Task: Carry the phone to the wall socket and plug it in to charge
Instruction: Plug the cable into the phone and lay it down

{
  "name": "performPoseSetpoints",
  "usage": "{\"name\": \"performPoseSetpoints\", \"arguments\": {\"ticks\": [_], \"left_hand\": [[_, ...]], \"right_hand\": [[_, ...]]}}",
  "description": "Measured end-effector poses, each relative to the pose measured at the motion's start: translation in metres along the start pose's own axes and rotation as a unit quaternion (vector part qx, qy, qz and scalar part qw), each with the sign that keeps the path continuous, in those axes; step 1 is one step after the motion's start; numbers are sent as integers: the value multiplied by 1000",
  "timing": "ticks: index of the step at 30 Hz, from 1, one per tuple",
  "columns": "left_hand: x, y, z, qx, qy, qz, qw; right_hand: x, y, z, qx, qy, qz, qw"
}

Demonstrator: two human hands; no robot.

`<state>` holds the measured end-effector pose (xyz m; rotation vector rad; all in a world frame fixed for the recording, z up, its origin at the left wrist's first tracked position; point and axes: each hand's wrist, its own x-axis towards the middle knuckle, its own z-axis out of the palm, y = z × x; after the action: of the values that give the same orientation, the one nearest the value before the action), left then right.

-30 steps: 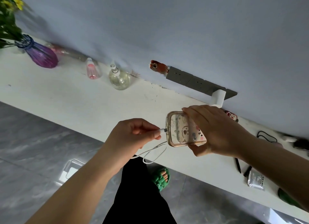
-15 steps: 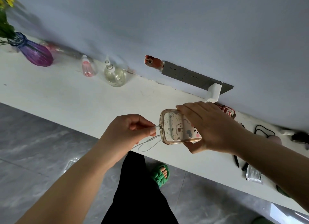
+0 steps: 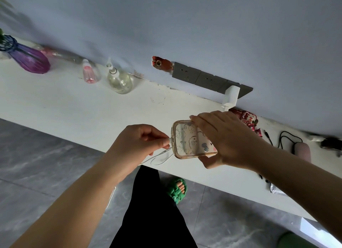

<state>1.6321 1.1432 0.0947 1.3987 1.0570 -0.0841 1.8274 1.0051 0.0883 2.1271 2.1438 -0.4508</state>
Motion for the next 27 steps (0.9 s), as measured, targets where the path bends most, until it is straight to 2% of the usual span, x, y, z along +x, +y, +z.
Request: {"name": "performPoseSetpoints", "arguments": {"ticks": [5,12,15,17,19,22,24,25,27], "left_hand": [[5,1,3,13,12,10,1000],[8,-3,9,2,11,9,1000],[16,-3,5,47,-15,2,999],[25,0,1,164,-30,43,985],[31,8,3,256,-121,81,956],[42,16,13,310,-283,62,905],[53,18,14,334,-325,40,884],[59,19,12,339,-333,34,880],[68,19,4,321,-349,0,881]], "right_hand": [[-2,-2,2,13,-14,-1,1000],[0,4,9,13,31,-13,999],[2,5,19,54,-5,1,999],[3,3,25,138,-70,37,987],[6,6,28,234,-142,73,959],[13,15,20,356,-245,96,897],[18,21,17,433,-297,104,845],[20,23,18,491,-315,112,805],[22,29,21,622,-360,137,681]]}}
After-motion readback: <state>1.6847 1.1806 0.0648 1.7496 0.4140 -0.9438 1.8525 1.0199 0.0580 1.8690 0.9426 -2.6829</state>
